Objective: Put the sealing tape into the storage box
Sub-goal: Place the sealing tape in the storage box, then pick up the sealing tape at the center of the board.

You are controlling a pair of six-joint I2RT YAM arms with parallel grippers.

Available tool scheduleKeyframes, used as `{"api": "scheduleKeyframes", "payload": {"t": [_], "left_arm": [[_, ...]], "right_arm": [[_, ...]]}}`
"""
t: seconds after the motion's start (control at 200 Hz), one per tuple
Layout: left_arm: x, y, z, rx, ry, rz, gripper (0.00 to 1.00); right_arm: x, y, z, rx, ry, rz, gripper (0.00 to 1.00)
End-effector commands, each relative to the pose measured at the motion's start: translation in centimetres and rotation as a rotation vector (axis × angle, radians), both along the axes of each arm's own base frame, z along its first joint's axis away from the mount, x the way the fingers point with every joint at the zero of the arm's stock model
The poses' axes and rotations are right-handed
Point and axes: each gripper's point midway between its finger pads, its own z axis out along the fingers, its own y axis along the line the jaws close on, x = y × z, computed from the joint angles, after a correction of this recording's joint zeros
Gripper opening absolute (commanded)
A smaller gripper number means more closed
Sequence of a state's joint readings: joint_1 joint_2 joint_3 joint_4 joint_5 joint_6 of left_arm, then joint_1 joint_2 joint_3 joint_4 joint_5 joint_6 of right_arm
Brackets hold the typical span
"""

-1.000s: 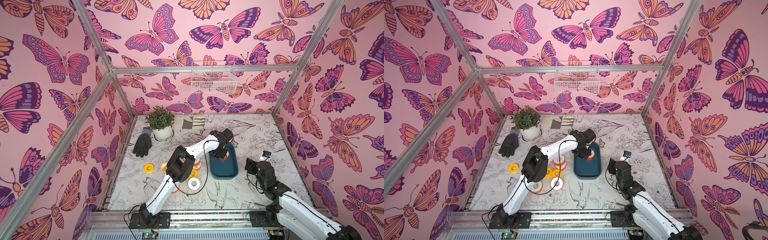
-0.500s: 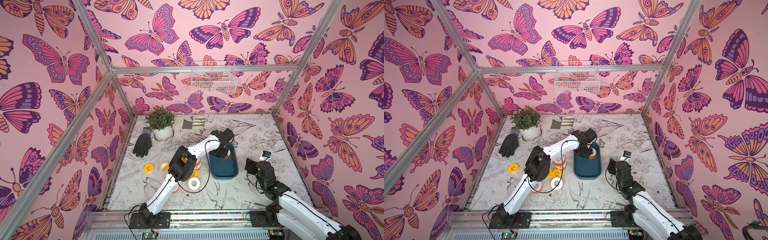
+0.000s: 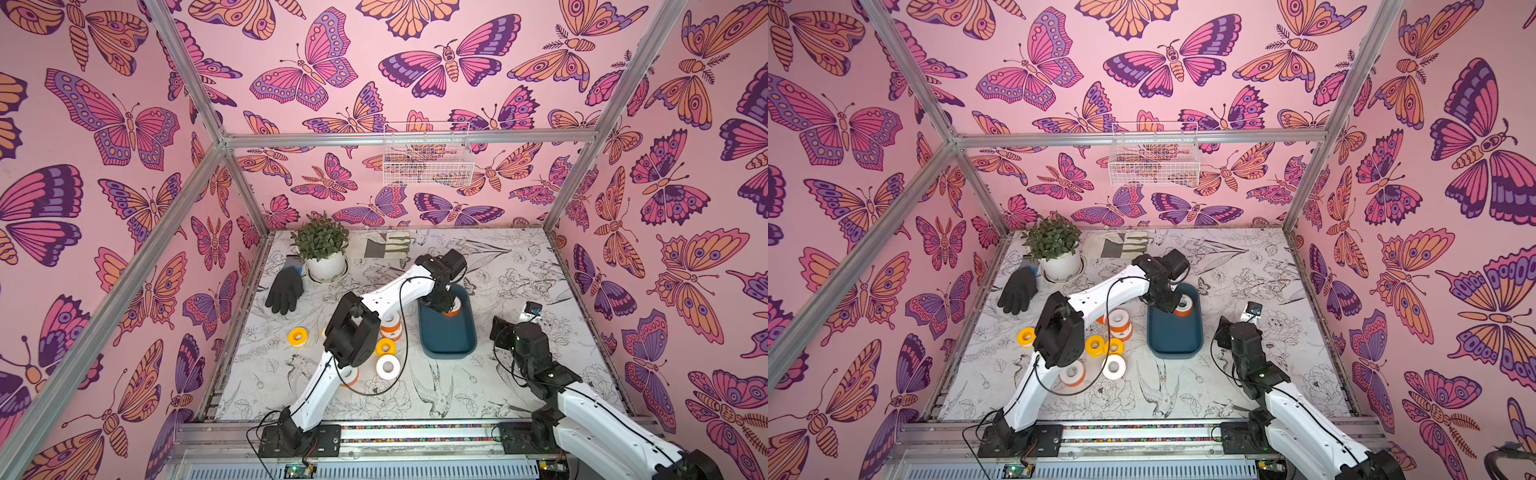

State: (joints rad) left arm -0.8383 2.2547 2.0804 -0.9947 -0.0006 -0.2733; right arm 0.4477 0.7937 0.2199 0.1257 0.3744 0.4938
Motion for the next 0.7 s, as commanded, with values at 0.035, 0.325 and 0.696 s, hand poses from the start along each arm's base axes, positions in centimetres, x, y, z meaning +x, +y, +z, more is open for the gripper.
{"api": "scheduleKeyframes", "payload": {"t": [0.035, 0.325, 0.696], "left_arm": [[-1.6, 2.7, 6.5, -0.038, -0.088, 0.028, 0.29], [-6.9, 11.8, 11.5, -0.025, -0.197, 0.130, 0.39], [-12.7, 25.1, 11.1, 0.055, -0.374, 0.331, 0.57]], "right_arm": [[0.3, -0.1, 1.2, -0.003, -0.018, -0.017, 0.77], [0.4, -0.5, 1.2, -0.007, -0.018, -0.040, 0.77], [0.7, 1.2, 3.5, -0.026, -0.008, 0.064, 0.80]]}}
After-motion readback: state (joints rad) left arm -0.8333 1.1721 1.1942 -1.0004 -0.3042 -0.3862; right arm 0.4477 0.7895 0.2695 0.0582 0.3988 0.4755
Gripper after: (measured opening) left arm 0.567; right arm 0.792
